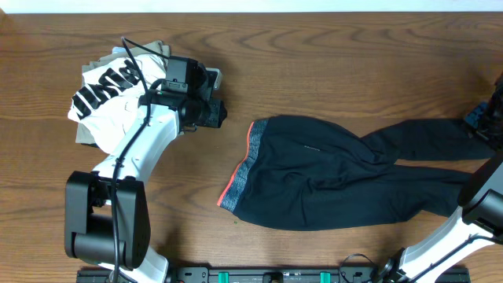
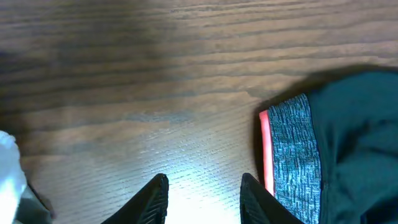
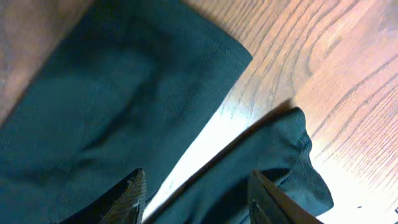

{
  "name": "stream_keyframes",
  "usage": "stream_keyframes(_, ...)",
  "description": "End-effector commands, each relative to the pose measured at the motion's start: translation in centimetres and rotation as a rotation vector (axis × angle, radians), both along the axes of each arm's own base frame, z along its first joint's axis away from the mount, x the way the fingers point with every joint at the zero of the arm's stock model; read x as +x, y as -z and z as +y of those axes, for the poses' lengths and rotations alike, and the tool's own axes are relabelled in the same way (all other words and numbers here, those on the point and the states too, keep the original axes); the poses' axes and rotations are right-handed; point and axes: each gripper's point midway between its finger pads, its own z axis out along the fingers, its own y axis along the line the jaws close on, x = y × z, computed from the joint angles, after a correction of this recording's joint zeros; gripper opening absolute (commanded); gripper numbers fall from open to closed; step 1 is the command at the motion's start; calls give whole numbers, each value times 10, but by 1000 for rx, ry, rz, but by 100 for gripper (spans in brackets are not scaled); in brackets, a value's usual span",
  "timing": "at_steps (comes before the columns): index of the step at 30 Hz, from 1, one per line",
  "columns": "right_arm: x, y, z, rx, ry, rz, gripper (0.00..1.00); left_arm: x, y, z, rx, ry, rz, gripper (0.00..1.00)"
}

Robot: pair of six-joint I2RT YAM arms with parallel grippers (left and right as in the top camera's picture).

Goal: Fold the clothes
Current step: 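Move the right gripper to the right leg ends and grasp them, then grasp the red-trimmed waistband edge with the left gripper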

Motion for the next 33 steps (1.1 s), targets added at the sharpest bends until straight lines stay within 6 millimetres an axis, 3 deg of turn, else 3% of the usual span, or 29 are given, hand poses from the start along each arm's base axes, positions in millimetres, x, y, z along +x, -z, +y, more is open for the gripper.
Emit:
stream_keyframes(1, 2, -1, 4, 29, -37, -8, 54, 1, -5, -6, -13, 9, -1, 38)
stream_keyframes(5, 39, 11, 41, 233, -322, -135, 50, 1, -4, -7, -13, 10, -1, 38)
stream_keyframes(10, 33, 29, 19, 151, -224, -75, 48, -2, -3, -7, -11, 10, 11, 38)
stream_keyframes(14, 38, 50, 15, 159, -243, -63, 48, -15, 1, -14, -16, 34, 58, 38)
stream_keyframes(22, 34, 68, 19, 191, -245, -27, 47, -34, 12, -59, -28, 173, 74, 38)
stream_keyframes(24, 33, 68, 20, 195, -244, -21, 47, -34, 19, -70, -28, 200, 71, 49)
stream_keyframes(28, 30, 68, 21, 203, -244, -10, 47, -33, 35, -76, -25, 201, 91, 59)
stream_keyframes(33, 30, 68, 22, 205, -254, -6, 47, -28, 52, -71, -31, 155, 128, 61)
